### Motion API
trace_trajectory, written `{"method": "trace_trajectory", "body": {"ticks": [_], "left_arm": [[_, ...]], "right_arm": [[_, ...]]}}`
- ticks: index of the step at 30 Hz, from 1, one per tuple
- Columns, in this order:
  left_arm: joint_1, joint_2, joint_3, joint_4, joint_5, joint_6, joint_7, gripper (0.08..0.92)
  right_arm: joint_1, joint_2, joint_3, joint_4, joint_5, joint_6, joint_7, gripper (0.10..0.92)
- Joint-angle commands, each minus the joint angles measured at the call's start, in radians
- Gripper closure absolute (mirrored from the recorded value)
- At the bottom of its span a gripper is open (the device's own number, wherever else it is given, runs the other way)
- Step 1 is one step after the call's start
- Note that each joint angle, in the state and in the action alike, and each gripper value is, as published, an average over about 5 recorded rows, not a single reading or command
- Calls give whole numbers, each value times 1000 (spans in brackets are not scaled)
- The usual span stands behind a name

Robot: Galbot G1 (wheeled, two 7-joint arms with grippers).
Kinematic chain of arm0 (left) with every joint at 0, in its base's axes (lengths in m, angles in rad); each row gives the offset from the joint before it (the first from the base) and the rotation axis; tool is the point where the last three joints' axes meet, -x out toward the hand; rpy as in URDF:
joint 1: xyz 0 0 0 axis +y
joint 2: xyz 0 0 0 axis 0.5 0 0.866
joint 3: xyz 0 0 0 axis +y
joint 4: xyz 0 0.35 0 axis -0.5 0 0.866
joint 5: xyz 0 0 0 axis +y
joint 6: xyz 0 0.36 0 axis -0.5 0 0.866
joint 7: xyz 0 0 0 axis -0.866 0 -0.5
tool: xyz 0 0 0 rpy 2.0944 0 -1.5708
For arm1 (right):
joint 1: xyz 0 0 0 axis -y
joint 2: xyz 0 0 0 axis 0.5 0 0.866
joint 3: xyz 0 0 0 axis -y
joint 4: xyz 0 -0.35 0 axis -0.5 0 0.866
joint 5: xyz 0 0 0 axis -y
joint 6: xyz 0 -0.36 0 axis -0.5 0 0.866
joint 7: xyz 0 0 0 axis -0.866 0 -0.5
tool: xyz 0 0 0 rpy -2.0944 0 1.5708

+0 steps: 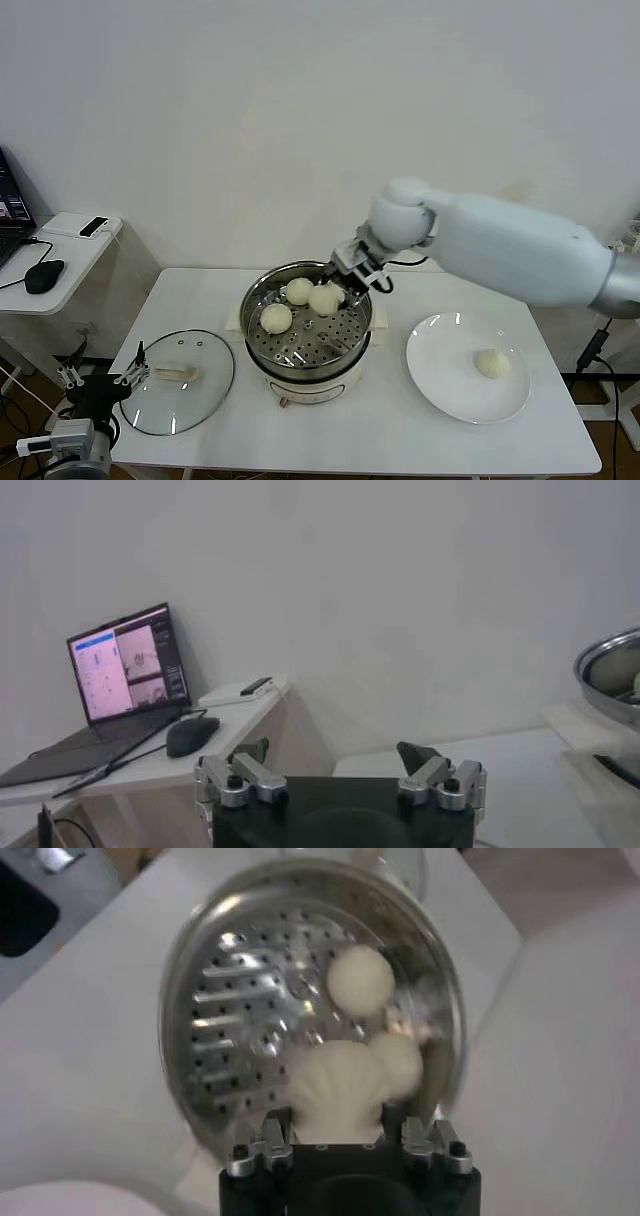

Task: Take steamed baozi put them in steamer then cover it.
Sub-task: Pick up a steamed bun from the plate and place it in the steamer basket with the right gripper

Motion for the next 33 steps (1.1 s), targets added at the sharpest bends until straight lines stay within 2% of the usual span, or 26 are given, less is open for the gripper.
{"method": "trace_trajectory", "body": {"ticks": [1, 12, 21, 29, 33], "left_arm": [[-3, -5, -4, 6, 0, 0, 0, 177], [-3, -7, -7, 10, -4, -3, 1, 177], [-7, -6, -7, 17, -6, -3, 1, 177], [-12, 3, -6, 16, -6, -2, 1, 177], [-15, 12, -5, 13, -7, -1, 1, 177]], "right_arm": [[-17, 120, -103, -15, -99, 127, 25, 455], [-22, 152, -126, -23, -141, 180, 21, 449], [-1, 132, -122, -17, -117, 205, 29, 436], [18, 52, -53, 19, -27, 181, 37, 242], [32, -37, 8, 38, -4, 99, 15, 206]]}}
